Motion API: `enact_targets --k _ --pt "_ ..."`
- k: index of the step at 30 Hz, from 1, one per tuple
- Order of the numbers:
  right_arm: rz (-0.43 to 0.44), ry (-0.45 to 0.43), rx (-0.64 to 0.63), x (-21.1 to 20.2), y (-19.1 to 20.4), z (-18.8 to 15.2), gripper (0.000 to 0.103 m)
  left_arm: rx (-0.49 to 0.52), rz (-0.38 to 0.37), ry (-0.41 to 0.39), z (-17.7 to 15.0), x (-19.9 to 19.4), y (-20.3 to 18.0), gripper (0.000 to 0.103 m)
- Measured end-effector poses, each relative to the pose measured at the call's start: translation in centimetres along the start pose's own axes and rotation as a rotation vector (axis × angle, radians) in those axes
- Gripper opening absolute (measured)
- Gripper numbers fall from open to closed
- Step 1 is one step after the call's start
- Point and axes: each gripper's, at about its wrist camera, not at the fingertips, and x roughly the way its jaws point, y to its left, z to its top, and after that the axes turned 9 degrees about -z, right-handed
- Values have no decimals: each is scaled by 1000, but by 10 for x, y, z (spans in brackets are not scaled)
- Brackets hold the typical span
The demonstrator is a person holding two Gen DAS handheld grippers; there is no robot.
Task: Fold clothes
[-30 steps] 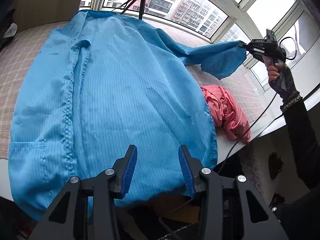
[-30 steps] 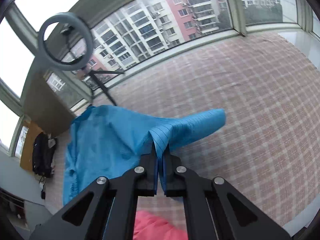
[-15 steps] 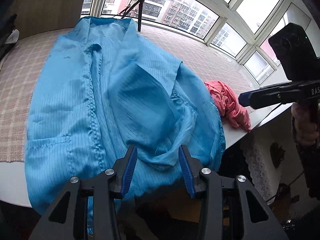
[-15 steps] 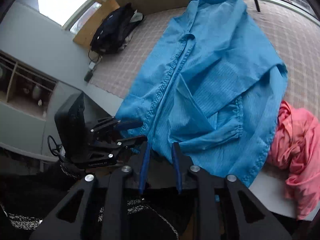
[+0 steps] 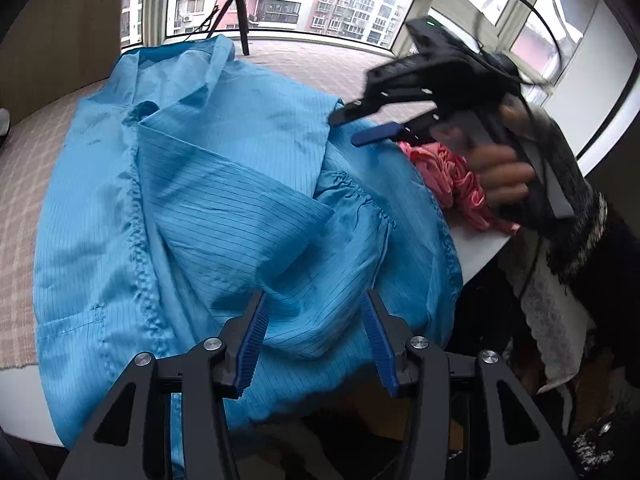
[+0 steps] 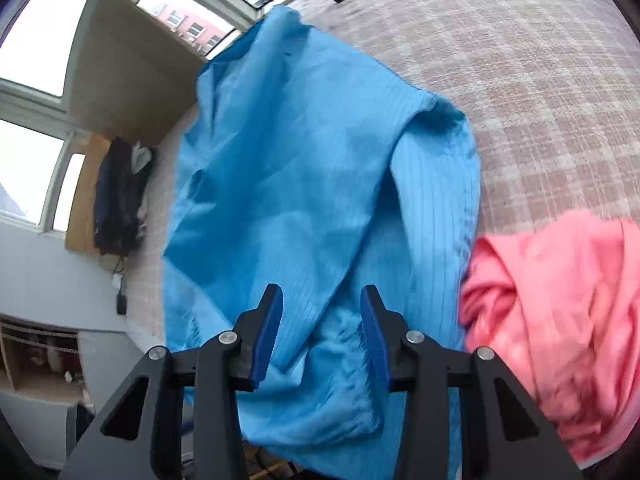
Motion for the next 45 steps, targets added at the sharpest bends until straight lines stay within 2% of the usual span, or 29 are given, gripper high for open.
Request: enact_targets --k 2,6,7,8,9,10,12,14,16,17,19,20,21,22,23,25,27,31,34,35,37,38,40,42,45 --pt "12 14 54 18 -9 20 40 5 56 11 2 14 -1 46" --pt "21 8 102 36 -17 51 40 -78 174 64 9 44 18 44" --pt "14 -4 94 36 -16 56 40 -92 192 63 11 50 23 38" --pt "20 -17 80 36 -14 59 36 -109 197 57 13 53 29 31" --pt "40 -23 60 35 -12 61 14 -134 190 51 14 56 35 12" --pt "46 -20 35 34 -9 64 2 -179 155 39 16 55 42 7" --pt "3 -46 -3 27 -7 70 2 -273 72 -13 18 39 54 1" --pt "-47 -91 -6 20 -12 79 2 -346 3 -99 16 8 62 1" --pt "-75 -97 -1 15 -17 86 2 -391 -6 -180 10 -27 71 2" --pt "-75 -74 -18 13 -16 84 7 -412 1 -193 4 -39 79 2" --pt "-70 -39 -85 7 -9 74 8 -450 19 -212 -7 -61 95 16" --pt "-64 -37 -140 1 -2 61 16 -460 39 -202 -12 -65 104 19" --pt "-54 -34 -192 -6 5 47 32 -469 64 -192 -17 -69 112 22" --pt "-25 -30 -234 -12 7 30 42 -479 95 -186 -22 -74 118 22" --pt "10 -21 -276 -15 15 10 58 -498 111 -182 -29 -77 124 22" --pt "37 -12 -369 -16 31 -29 61 -535 85 -187 -39 -82 132 22" --pt "6 -10 -458 -9 44 -65 61 -543 72 -190 -44 -84 132 22" --pt "-95 40 -535 21 53 -107 61 -510 64 -184 -46 -87 126 22" --pt "-142 4 -559 26 59 -125 61 -479 50 -191 -49 -94 119 22" --pt "-155 -8 -565 26 61 -130 60 -469 48 -194 -50 -97 118 22" --pt "-145 -6 -563 26 65 -137 27 -454 43 -200 -52 -103 117 22" --pt "-145 -2 -548 25 66 -140 8 -449 39 -204 -54 -107 117 22" --pt "-148 -1 -520 23 67 -146 8 -440 29 -211 -58 -114 119 22" --pt "-188 -64 -520 5 71 -151 8 -438 20 -222 -64 -122 122 22" --pt "-190 -193 -496 -47 81 -150 8 -445 -4 -240 -74 -133 127 22"
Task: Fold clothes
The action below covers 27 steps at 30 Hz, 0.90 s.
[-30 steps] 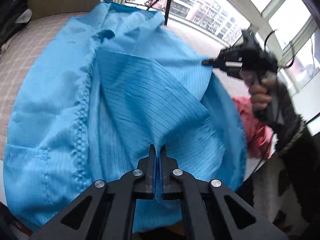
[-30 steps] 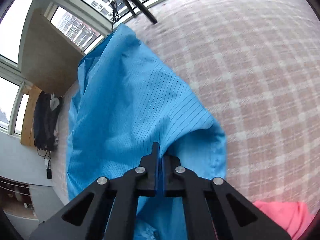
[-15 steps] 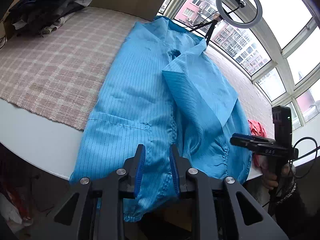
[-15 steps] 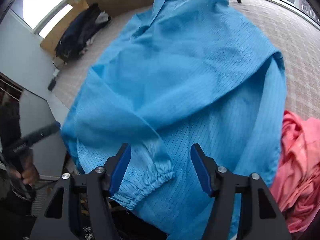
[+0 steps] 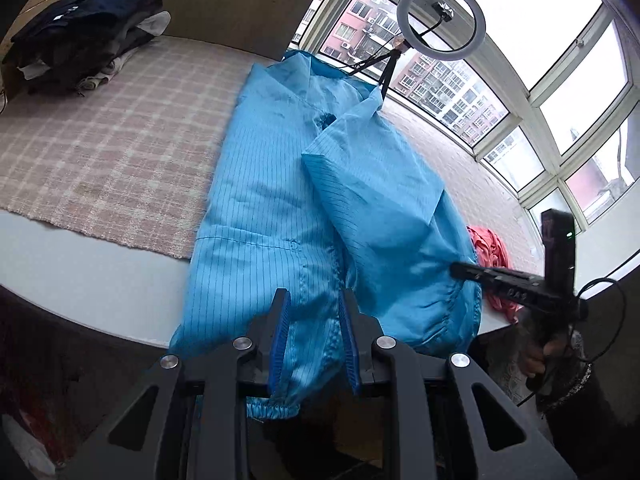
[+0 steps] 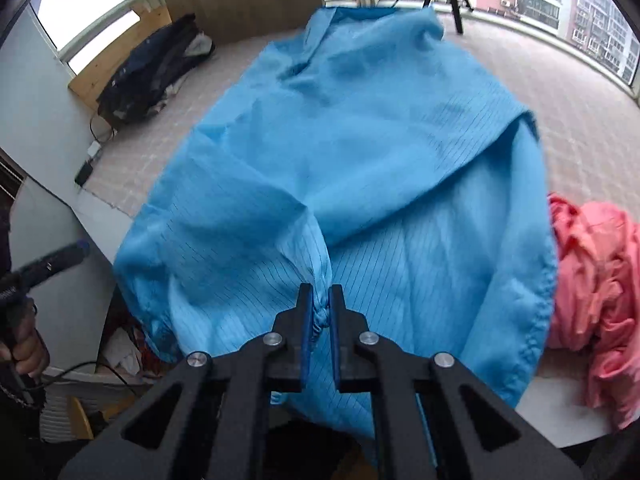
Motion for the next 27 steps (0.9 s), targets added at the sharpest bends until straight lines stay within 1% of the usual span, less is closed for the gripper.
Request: enact_targets --k 3,4,6,8,9,10,11,12,13,14,15,16,17,19,21,23,25,27 --pt "-67 -152 -21 -69 9 20 8 -5 -22 -13 -6 -11 7 22" --pt "-59 -196 -37 -89 20 29 8 -6 -26 -18 -8 -14 9 22" --pt "-11 -253 -78 -125 44 42 8 -17 -37 -31 -11 -21 15 22" --pt "62 -272 -122 -143 74 52 8 -32 -48 -46 -15 -29 23 22" --pt "109 -266 -138 -143 94 56 8 -39 -49 -54 -16 -32 27 22" --pt "167 -246 -150 -141 111 55 8 -47 -46 -65 -17 -36 32 22" --pt "236 -208 -158 -132 132 55 11 -57 -43 -77 -18 -40 37 22" --pt "307 -152 -164 -115 154 54 14 -69 -37 -88 -19 -44 43 22" --pt "367 -81 -169 -97 173 50 19 -83 -24 -97 -21 -48 49 22" --pt "392 -9 -180 -82 190 42 28 -97 -12 -106 -22 -51 56 22" --pt "389 54 -203 -66 205 34 32 -111 1 -114 -23 -55 62 22" --pt "383 109 -226 -52 218 26 32 -127 12 -121 -25 -58 68 22" --pt "368 124 -244 -44 222 20 32 -141 19 -126 -26 -62 73 22" --pt "349 117 -237 -38 210 13 32 -139 19 -121 -30 -63 74 22" --pt "311 109 -163 -33 175 17 32 -102 28 -100 -35 -58 64 22" --pt "252 104 -8 -24 119 26 32 -56 13 -62 -39 -44 47 22" --pt "162 87 148 -12 54 34 32 -9 -14 -18 -42 -27 27 22" --pt "56 60 267 -3 -10 43 32 35 -43 30 -45 -4 4 22"
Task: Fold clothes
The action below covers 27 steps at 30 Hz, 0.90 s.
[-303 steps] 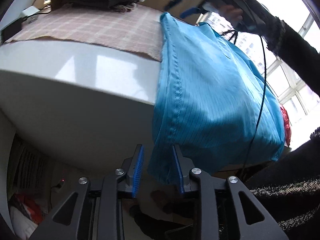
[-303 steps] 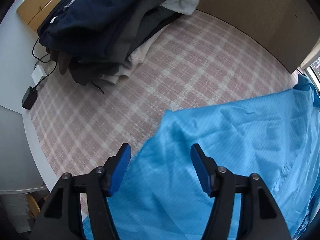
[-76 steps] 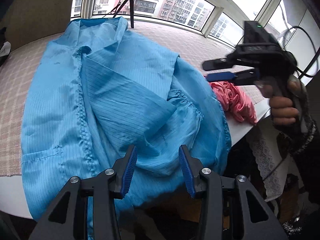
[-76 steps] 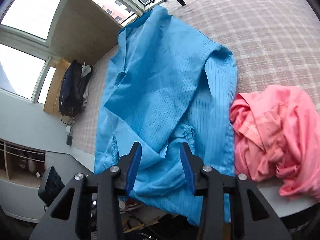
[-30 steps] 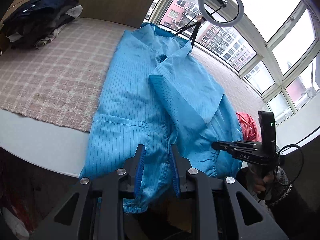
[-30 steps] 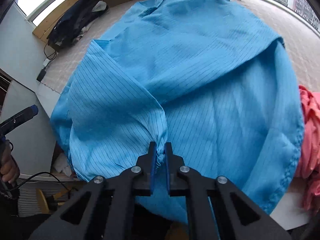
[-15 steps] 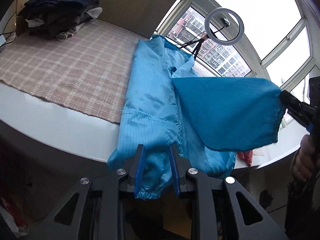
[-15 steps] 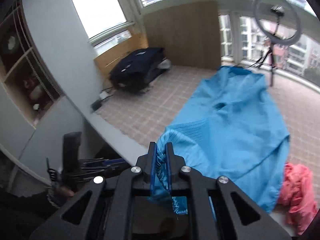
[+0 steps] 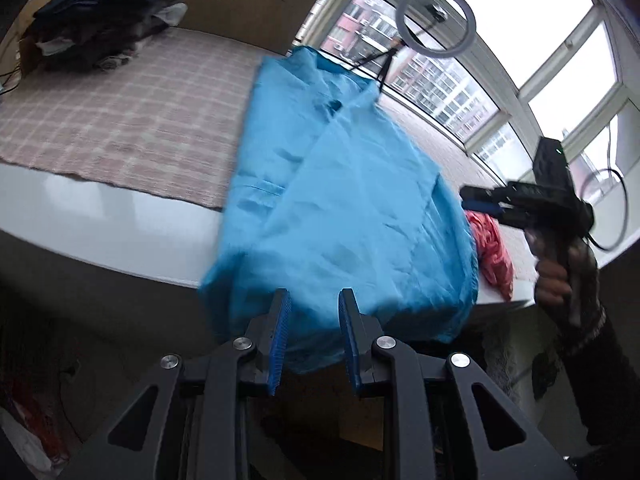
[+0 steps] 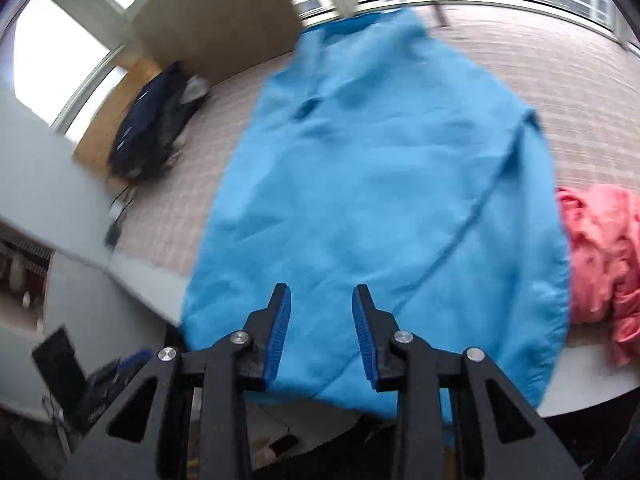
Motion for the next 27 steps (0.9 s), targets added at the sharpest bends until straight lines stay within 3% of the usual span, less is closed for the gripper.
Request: enact_targets --k 4,7,11,15,21,22,23,24,25,27 --pt "-77 -2 207 16 -103 47 32 98 -33 88 0 57 -54 22" --pt "-99 1 194 31 -142 81 34 196 -18 143 3 102 -94 31" --pt "-165 20 52 65 -150 116 39 344 79 201 0 151 -128 31" --pt "-197 34 -34 97 -157 143 41 375 185 255 -1 184 -127 31" --pt "-128 47 -55 117 -162 172 41 423 323 227 -2 201 -127 30" --pt "-125 51 -58 119 -162 175 41 411 323 221 0 201 -125 21" --pt "-105 56 -54 119 -164 178 35 398 327 214 2 201 -124 13" --pt "-86 62 -49 119 -166 181 18 383 335 208 5 201 -121 1" --pt "-72 75 -44 120 -168 184 12 368 332 201 8 200 -119 1" --pt "-54 81 -42 119 -171 188 11 335 300 178 13 195 -119 1"
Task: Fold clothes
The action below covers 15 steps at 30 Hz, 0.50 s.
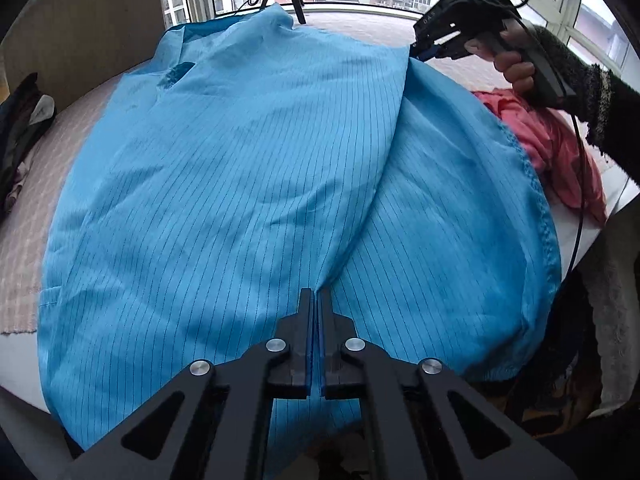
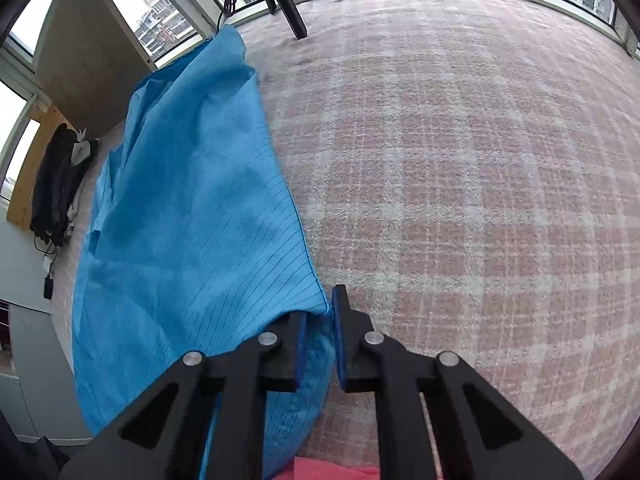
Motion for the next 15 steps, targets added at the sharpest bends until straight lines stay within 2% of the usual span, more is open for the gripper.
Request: enact_targets --k 2,5,8,11,13,15 --pt "10 -8 -5 -5 -2 3 9 -44 -56 -22 6 -11 2 1" --pt "19 -26 -24 -15 -5 8 7 -61 -189 -54 19 -33 -14 1" --pt "37 -31 -12 -22 -13 18 7 21 -258 -67 29 -43 -48 1" --pt "21 -24 -22 -23 -16 25 6 70 -353 -45 34 -34 -78 1" --pt "-6 -16 -32 -18 -17 28 6 121 -360 -29 35 -20 -97 1" --pt "-15 -9 -17 -13 -22 30 6 122 -403 -13 37 -7 -109 1"
